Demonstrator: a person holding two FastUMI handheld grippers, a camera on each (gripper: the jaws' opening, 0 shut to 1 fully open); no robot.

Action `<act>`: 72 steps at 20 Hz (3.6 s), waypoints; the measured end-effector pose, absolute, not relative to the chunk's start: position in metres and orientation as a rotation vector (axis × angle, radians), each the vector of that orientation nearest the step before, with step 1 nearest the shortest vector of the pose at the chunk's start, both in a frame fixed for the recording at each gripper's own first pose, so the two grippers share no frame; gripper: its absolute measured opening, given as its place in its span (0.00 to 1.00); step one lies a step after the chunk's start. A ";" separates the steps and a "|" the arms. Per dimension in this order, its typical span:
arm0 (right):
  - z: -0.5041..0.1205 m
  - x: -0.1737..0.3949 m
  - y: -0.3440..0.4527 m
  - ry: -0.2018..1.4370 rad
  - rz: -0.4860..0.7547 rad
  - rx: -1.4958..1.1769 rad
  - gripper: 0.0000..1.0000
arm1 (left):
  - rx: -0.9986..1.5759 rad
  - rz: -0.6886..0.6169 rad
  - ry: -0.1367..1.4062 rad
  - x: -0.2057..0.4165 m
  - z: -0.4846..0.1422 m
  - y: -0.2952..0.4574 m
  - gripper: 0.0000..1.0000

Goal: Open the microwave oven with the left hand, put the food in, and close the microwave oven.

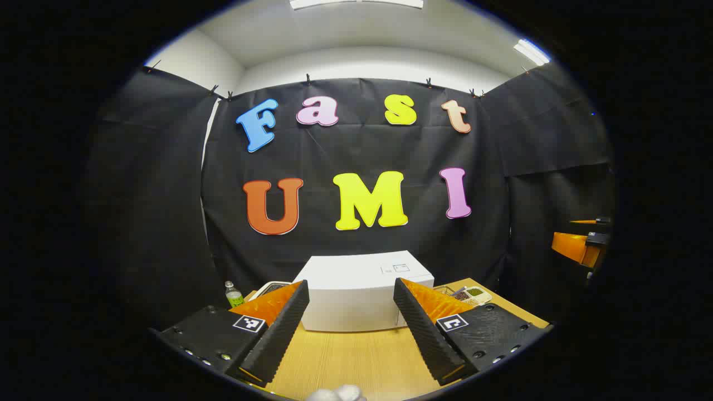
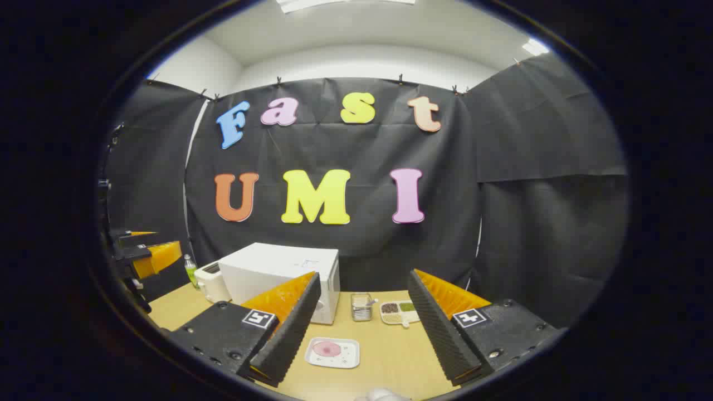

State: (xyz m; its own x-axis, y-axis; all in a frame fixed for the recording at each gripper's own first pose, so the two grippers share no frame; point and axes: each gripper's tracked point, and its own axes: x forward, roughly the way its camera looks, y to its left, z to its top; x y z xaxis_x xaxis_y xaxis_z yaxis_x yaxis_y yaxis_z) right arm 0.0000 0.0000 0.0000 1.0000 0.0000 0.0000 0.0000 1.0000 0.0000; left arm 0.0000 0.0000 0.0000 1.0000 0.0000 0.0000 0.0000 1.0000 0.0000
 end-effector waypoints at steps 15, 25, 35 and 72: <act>0.005 0.012 -0.001 0.002 0.003 -0.007 1.00 | -0.007 0.000 0.010 0.025 -0.020 -0.004 0.96; 0.011 0.006 -0.020 0.039 -0.031 -0.015 1.00 | -0.080 -0.133 0.041 0.117 -0.109 -0.094 0.95; 0.008 -0.005 -0.053 0.100 -0.130 -0.037 1.00 | -0.001 -0.130 0.185 0.236 -0.212 -0.145 0.96; -0.016 -0.026 -0.036 0.153 -0.076 -0.067 0.92 | -0.023 -0.151 0.247 0.161 -0.246 -0.107 0.11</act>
